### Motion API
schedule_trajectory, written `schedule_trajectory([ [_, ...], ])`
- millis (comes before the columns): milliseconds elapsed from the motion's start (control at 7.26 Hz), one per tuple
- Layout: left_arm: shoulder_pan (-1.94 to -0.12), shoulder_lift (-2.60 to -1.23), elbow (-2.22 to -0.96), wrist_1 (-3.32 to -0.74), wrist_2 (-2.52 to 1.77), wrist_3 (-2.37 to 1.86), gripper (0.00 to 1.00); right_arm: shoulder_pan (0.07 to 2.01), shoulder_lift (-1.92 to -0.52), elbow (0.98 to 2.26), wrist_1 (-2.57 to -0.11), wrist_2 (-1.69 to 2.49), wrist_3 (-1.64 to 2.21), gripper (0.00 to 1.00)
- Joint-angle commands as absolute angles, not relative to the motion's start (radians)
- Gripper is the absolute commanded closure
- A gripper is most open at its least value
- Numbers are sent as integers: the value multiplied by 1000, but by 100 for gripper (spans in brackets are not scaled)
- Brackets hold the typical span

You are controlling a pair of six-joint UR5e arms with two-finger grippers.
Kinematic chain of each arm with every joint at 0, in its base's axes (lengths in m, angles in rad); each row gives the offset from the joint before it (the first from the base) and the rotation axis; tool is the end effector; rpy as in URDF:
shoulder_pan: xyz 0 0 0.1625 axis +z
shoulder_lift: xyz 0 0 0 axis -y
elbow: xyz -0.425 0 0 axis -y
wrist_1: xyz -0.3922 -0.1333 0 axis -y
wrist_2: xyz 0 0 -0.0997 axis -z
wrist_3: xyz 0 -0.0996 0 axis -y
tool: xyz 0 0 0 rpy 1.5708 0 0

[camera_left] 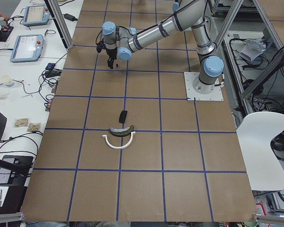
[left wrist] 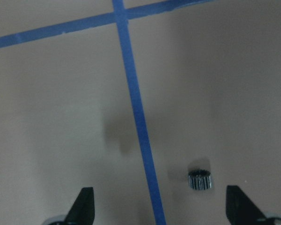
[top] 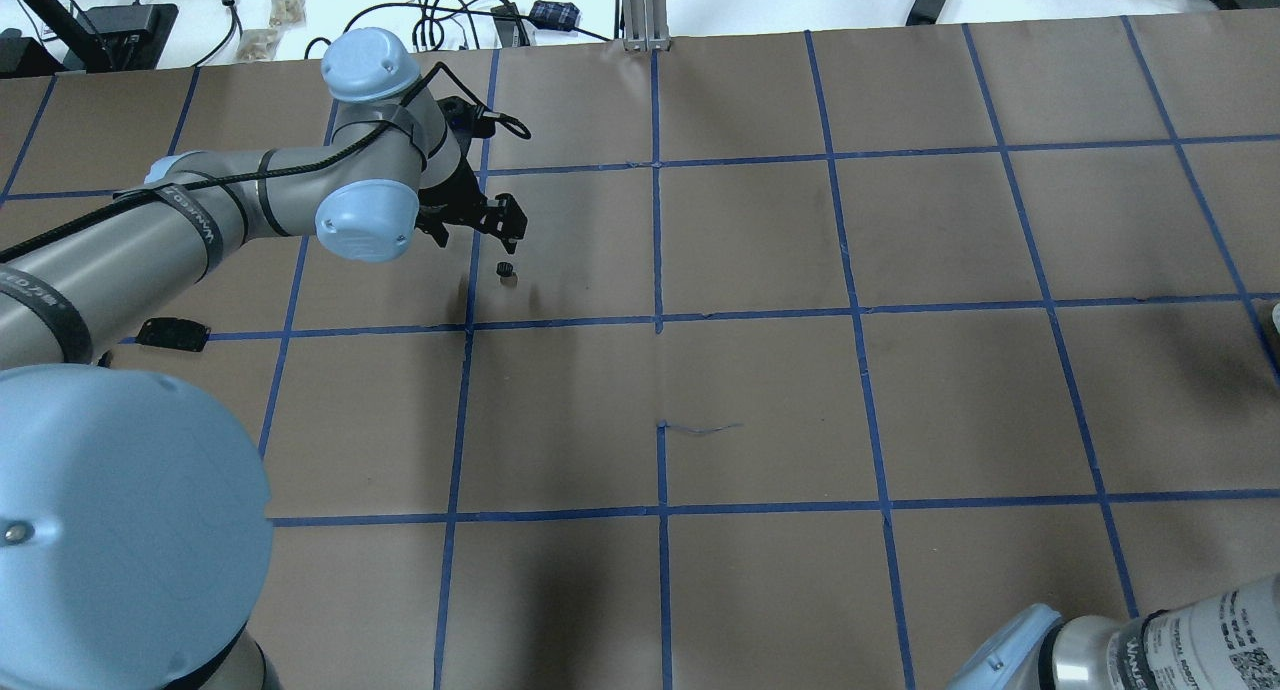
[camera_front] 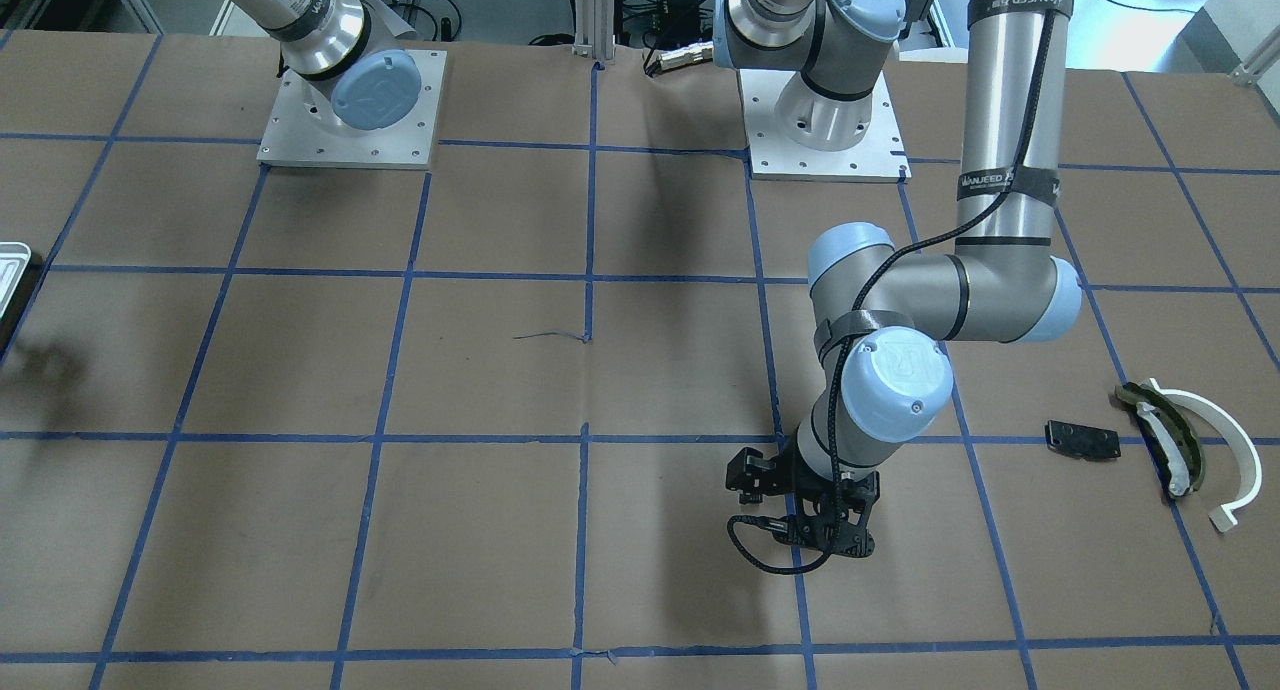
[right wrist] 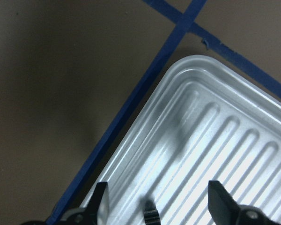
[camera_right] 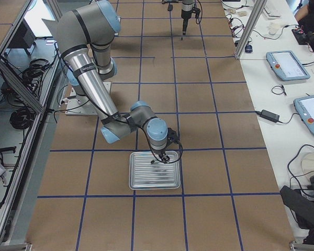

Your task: Place bearing gear from tray to pile

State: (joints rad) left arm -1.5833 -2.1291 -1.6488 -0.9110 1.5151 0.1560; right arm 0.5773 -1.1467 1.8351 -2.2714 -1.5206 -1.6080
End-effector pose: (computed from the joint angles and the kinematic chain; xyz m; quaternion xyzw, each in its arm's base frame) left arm -0.1469 -0.6408 0.1928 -0.0844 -0.9960 0.0137 0.0269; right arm -0.4094 -0.4317 0.2024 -0.3025 0.9528 -0.0258 0.0008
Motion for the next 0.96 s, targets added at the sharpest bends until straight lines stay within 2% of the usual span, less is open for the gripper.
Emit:
schedule_trajectory([
  [0, -1598, -2154, -1666, -865, 1497, 88, 0, 569, -1135, 1842, -2286, -1569, -1684, 29],
  [138, -1606, -2154, -1667, -865, 1497, 86, 17, 569, -1132, 1842, -2286, -1572, -1684, 34],
  [413, -1609, -2154, -1664, -868, 1505, 86, 86, 557, -1127, 1842, -2302, -1591, -1719, 41],
  [551, -1609, -2154, -1664, -880, 1503, 83, 100, 555, -1126, 1842, -2303, -1592, -1720, 42],
  [689, -1609, -2154, -1666, -885, 1505, 84, 100, 555, -1124, 1844, -2303, -1592, -1720, 51],
  [826, -1609, -2152, -1663, -882, 1505, 84, 100, 555, -1124, 1844, -2301, -1594, -1720, 69],
])
